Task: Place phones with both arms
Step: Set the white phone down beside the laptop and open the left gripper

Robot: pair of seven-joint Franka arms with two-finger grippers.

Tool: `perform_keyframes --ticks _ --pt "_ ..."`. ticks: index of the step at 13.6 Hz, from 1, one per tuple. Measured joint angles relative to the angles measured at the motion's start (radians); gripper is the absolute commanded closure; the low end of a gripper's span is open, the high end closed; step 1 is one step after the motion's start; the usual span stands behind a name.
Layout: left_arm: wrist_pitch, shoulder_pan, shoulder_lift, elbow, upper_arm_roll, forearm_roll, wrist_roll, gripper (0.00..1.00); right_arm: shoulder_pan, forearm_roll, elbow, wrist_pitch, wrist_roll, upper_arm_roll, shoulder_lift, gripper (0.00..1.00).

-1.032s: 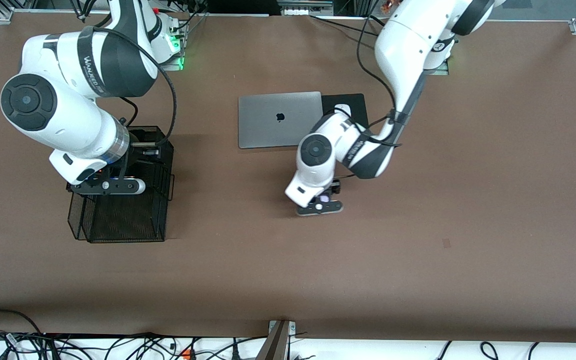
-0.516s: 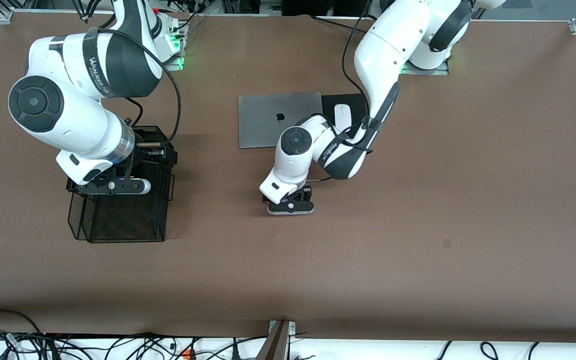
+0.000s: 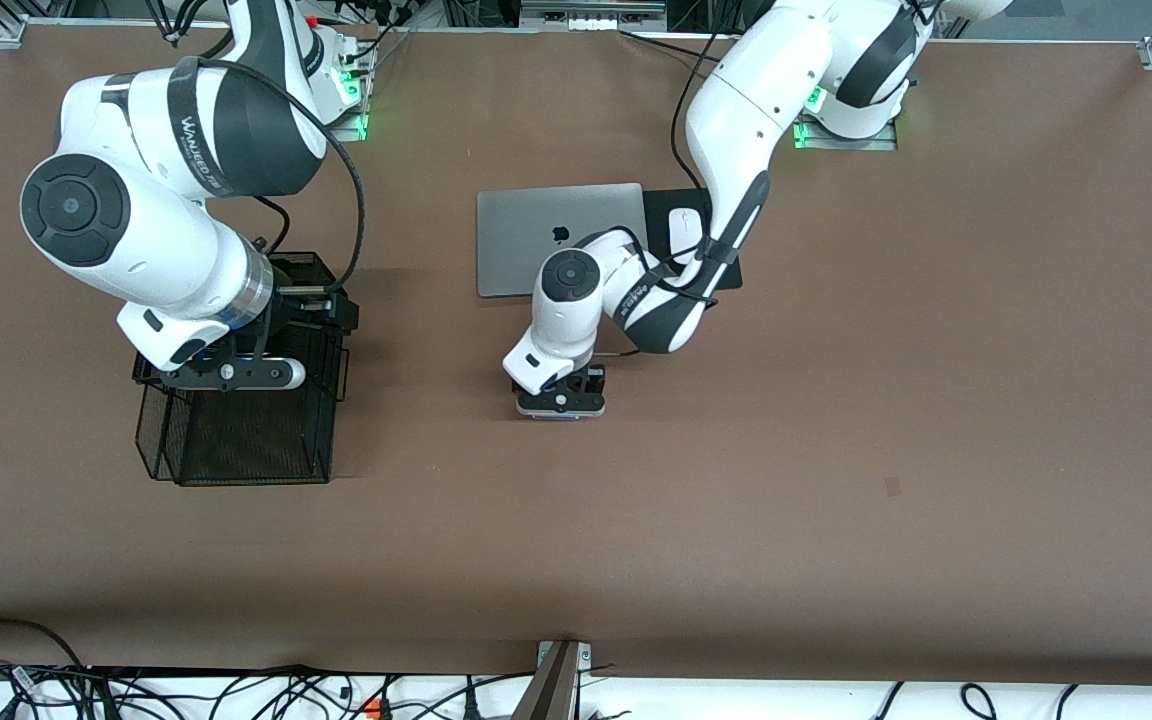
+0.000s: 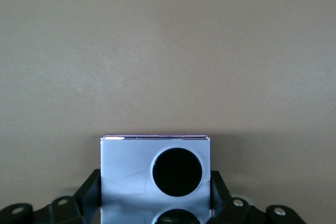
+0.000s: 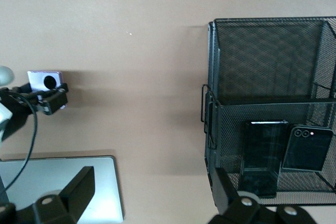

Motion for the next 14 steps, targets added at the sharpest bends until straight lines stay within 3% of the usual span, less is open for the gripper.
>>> perform_keyframes --ticks 5,8,14 --pt "-0.034 0.005 -0.001 0.022 0.014 0.0 -0.015 0.0 0.009 0.0 0.001 0.013 0.01 0.018 0.0 0.01" --pt "-0.19 0.051 -0.03 0.053 0.018 0.0 0.046 0.0 0.009 0.007 0.001 0.013 0.01 0.018 0.0 0.0" --pt "-0.556 0.22 -0.183 0.053 0.011 -0.037 0.382 0.0 0.009 0.054 0.0 0.014 0.01 0.049 0.001 0.0"
